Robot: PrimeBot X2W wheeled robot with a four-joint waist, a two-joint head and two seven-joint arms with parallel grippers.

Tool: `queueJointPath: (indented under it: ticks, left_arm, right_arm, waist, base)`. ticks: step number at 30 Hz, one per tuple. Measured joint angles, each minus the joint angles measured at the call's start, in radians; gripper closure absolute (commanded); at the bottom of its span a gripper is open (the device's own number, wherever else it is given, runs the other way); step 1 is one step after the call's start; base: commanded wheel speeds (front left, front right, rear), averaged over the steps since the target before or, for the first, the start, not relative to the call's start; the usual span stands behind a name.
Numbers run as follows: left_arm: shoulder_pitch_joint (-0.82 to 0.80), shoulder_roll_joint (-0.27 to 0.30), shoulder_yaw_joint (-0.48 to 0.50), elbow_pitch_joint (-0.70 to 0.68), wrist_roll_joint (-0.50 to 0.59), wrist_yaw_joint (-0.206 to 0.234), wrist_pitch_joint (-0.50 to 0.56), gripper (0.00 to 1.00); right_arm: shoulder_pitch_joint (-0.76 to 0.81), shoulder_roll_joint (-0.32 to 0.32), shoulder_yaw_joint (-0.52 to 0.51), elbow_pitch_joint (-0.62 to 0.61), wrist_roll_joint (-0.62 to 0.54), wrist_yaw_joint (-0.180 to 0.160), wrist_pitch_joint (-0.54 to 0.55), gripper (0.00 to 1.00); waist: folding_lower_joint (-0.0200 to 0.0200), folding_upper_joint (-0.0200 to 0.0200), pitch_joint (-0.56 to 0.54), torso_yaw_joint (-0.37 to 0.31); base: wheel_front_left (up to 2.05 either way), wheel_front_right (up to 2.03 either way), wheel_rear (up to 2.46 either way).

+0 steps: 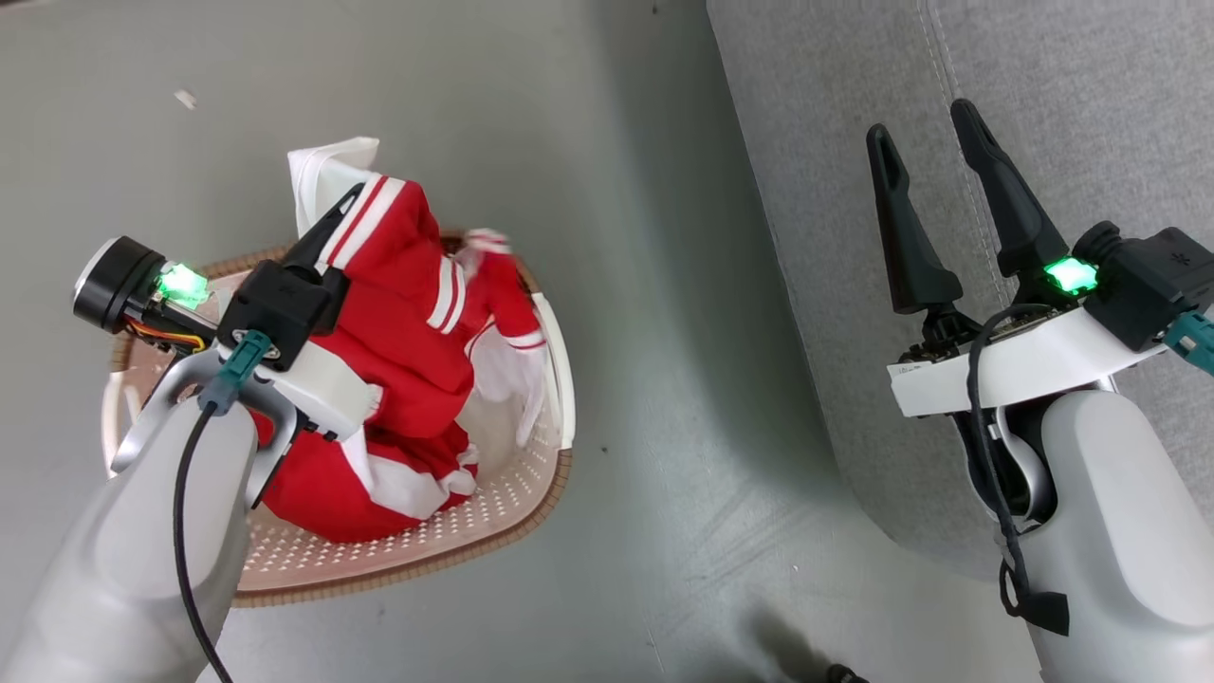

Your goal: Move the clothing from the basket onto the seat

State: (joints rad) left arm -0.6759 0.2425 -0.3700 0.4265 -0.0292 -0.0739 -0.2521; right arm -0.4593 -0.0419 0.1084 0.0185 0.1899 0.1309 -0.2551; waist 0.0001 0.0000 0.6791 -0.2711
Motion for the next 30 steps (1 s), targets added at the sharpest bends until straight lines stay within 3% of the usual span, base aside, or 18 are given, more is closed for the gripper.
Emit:
queueJointPath:
  ticks: [17,30]
  left_arm:
    - [0.074,0.012,0.097,-0.151,-0.115,-0.006,0.0,1.0]
    - [0.075,0.023,0.106,-0.235,-0.156,-0.018,0.003,1.0]
  right_arm:
    - [0.06,-0.002,-0.014,0.082,-0.069,0.0,0.0,0.0]
    - [0.149,-0.002,0.009,0.123,-0.123,0.0,0.0,0.0]
  waist:
    - [0.0,0.0,-0.192,0.092]
    - [0.0,0.0,-0.344,0.146]
  base:
    - [0.0,0.0,0.0]
    - [0.0,0.0,0.0]
